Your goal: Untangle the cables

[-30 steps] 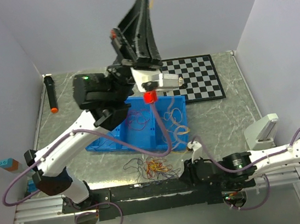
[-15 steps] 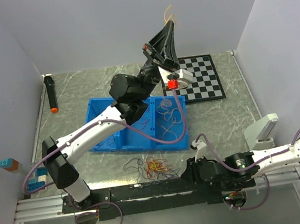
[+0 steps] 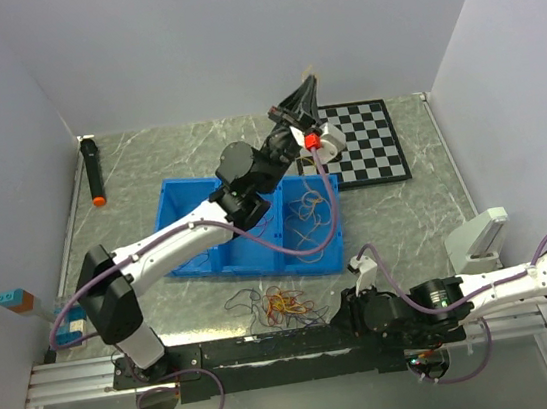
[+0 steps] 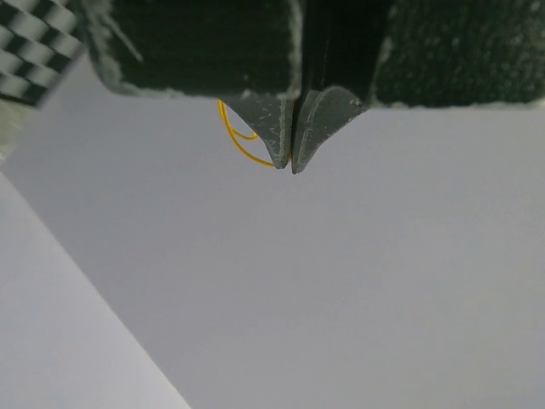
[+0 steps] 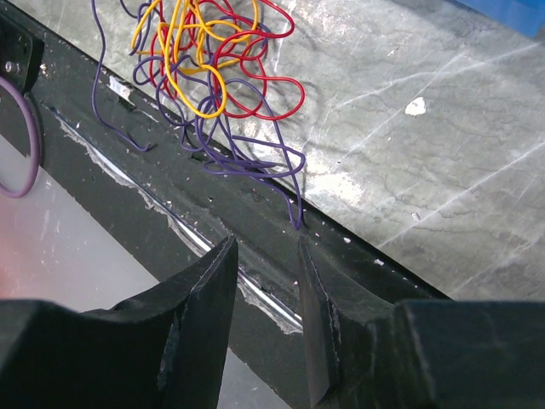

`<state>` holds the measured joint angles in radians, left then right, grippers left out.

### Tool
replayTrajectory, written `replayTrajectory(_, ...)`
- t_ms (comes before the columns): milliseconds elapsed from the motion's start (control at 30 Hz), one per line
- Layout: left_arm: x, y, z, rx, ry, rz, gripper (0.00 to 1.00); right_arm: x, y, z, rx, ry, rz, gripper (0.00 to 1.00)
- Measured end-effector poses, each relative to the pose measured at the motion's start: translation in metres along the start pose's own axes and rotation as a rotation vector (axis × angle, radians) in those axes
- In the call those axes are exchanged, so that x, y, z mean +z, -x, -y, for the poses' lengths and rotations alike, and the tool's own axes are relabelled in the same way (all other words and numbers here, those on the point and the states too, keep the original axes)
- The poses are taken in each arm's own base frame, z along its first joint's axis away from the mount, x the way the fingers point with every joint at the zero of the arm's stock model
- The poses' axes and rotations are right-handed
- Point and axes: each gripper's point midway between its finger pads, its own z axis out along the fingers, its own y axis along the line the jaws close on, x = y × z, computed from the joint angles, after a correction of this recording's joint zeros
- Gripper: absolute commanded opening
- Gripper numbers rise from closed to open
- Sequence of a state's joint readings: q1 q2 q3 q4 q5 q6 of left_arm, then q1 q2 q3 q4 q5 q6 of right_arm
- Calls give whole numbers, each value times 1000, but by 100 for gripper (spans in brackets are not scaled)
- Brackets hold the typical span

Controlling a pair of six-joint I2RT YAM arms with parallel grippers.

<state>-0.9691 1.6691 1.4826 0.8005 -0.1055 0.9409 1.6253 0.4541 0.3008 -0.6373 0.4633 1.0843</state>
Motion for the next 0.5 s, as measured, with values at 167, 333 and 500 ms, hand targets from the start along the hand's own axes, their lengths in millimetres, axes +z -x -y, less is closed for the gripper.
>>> replayTrajectory(167,-26,-18,35,-139,-129,-106,1,0,0,0,0,0,0,42)
replayTrajectory(333,-43,-35,63,-270,-212,-235,1,0,0,0,0,0,0,42)
replayTrajectory(500,-65,-59,94,-351,-299,-369,1,0,0,0,0,0,0,42)
